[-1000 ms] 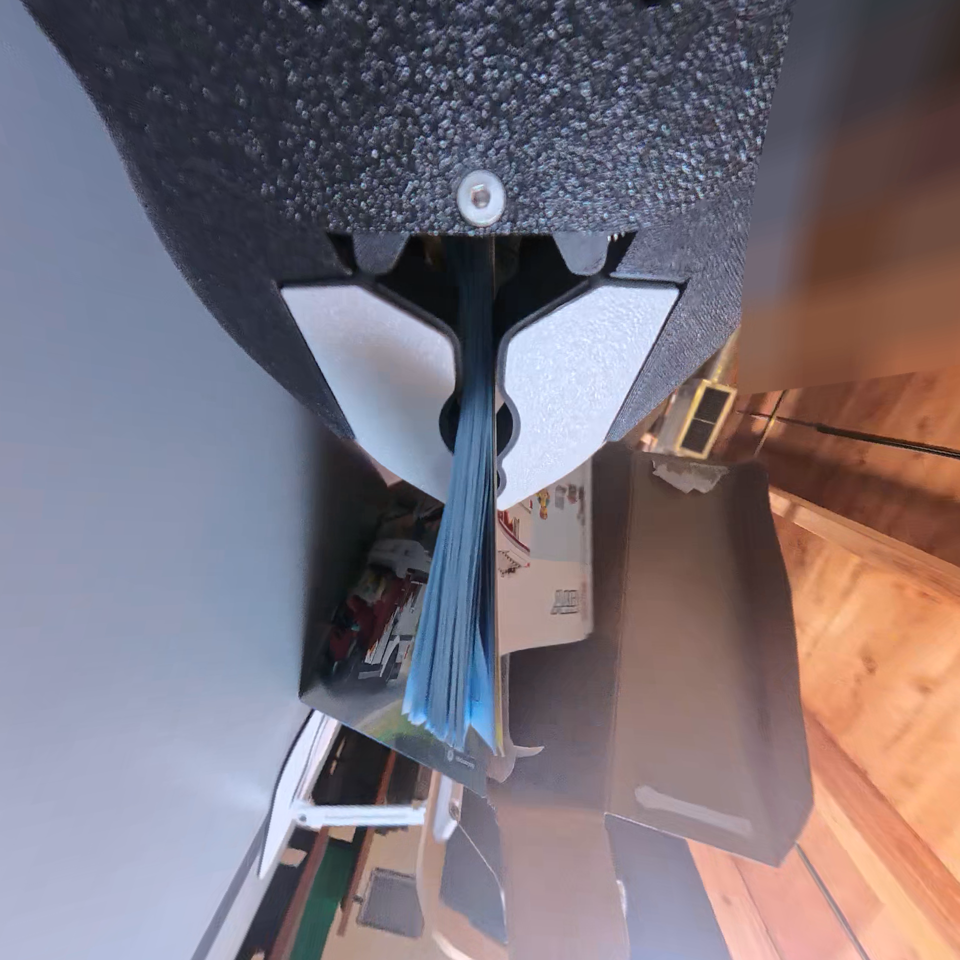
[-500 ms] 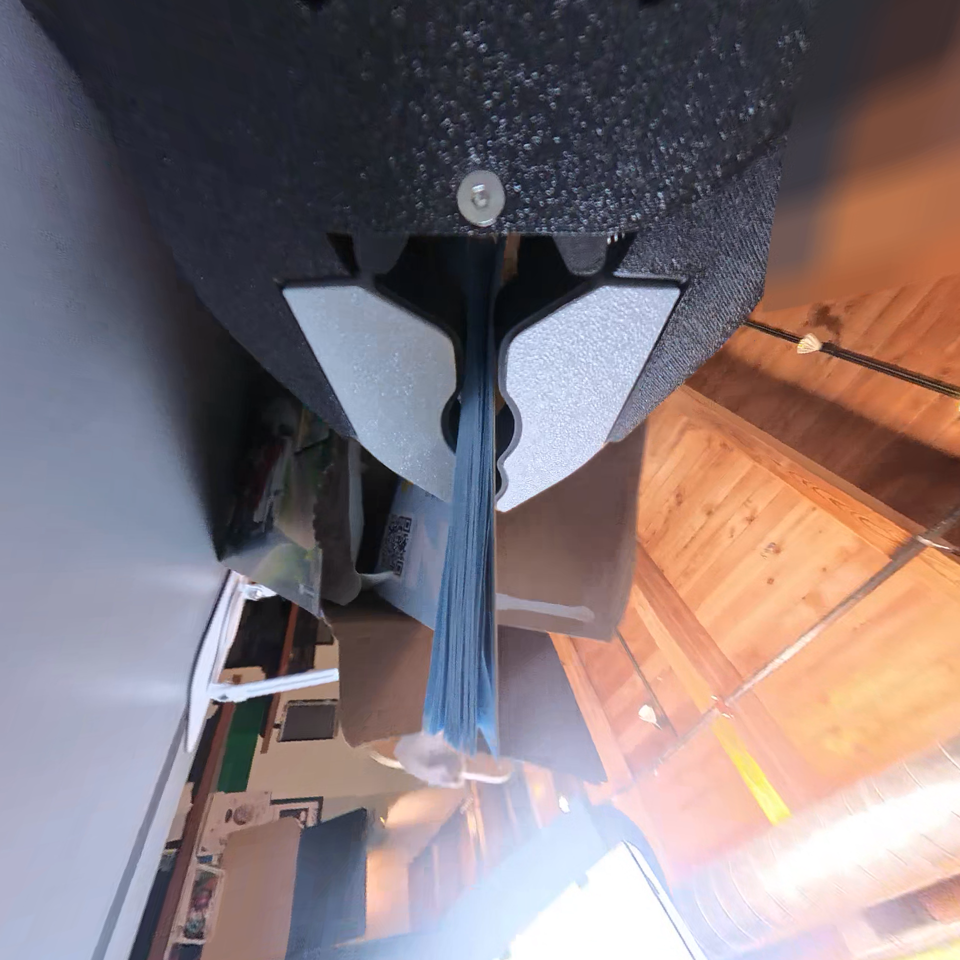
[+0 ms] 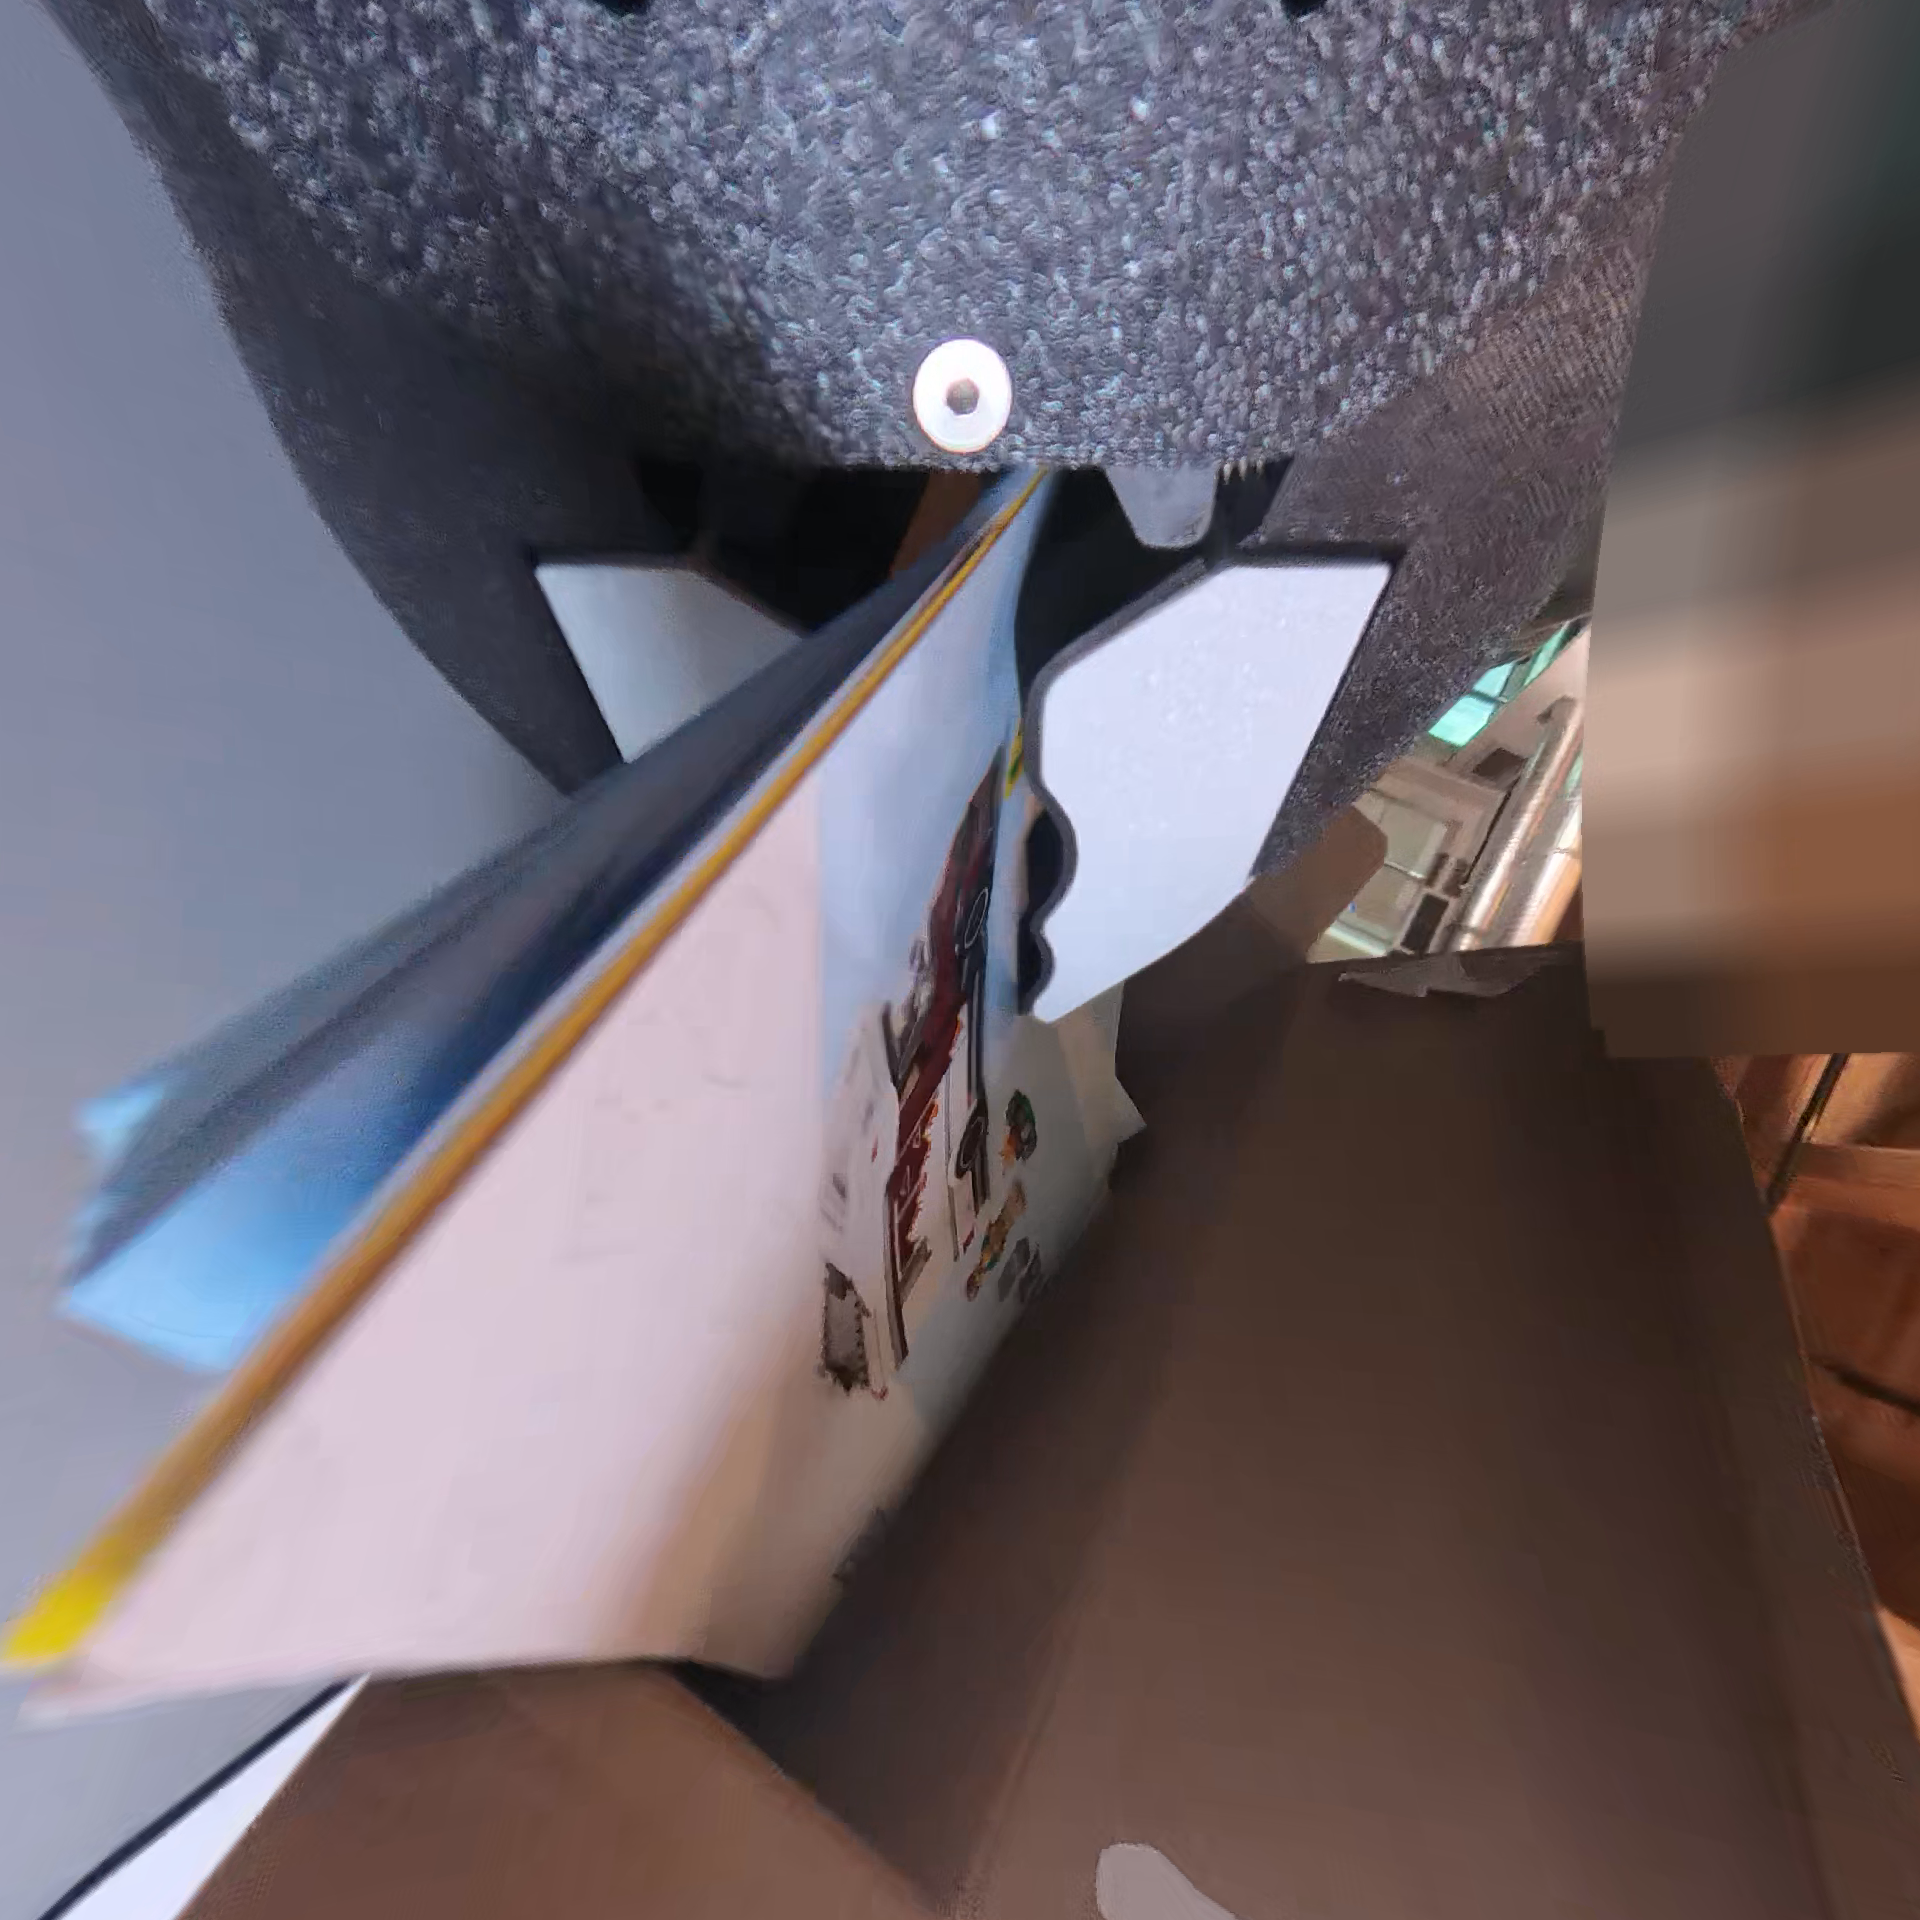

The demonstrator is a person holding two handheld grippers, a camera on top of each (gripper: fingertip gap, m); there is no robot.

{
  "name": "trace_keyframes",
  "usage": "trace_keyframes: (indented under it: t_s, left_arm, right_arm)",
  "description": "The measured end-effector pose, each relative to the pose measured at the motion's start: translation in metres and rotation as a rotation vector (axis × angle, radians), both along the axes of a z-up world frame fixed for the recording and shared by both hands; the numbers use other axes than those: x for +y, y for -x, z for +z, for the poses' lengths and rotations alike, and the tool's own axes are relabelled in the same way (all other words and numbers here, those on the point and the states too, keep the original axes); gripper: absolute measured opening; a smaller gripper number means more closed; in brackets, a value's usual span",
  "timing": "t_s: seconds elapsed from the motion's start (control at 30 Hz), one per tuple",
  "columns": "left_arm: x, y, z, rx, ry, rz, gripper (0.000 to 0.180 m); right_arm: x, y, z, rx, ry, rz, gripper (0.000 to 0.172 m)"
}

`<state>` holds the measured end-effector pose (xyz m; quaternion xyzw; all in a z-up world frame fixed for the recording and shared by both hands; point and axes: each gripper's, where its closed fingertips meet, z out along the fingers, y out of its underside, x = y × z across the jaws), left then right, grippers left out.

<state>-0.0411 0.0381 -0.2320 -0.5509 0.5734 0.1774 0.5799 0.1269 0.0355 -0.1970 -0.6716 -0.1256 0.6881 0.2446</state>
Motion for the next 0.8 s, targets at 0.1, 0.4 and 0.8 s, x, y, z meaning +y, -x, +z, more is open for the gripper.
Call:
trace_keyframes:
  t_s: [0.1, 0.4, 0.8]
  left_arm:
    - [-0.004, 0.004, 0.001, -0.009, 0.005, 0.002, 0.096]
    - [-0.014, -0.011, -0.006, 0.060, -0.057, -0.021, 0.095]
    - [-0.048, -0.050, -0.015, 0.167, -0.085, -0.144, 0.094]
  right_arm:
    - [-0.002, 0.006, 0.012, 0.110, 0.064, -0.010, 0.009]
    - [0.003, 0.007, 0.013, 0.203, 0.184, -0.077, 0.006]
    - [-0.005, 0.035, -0.011, 0.141, 0.211, 0.000, 0.005]
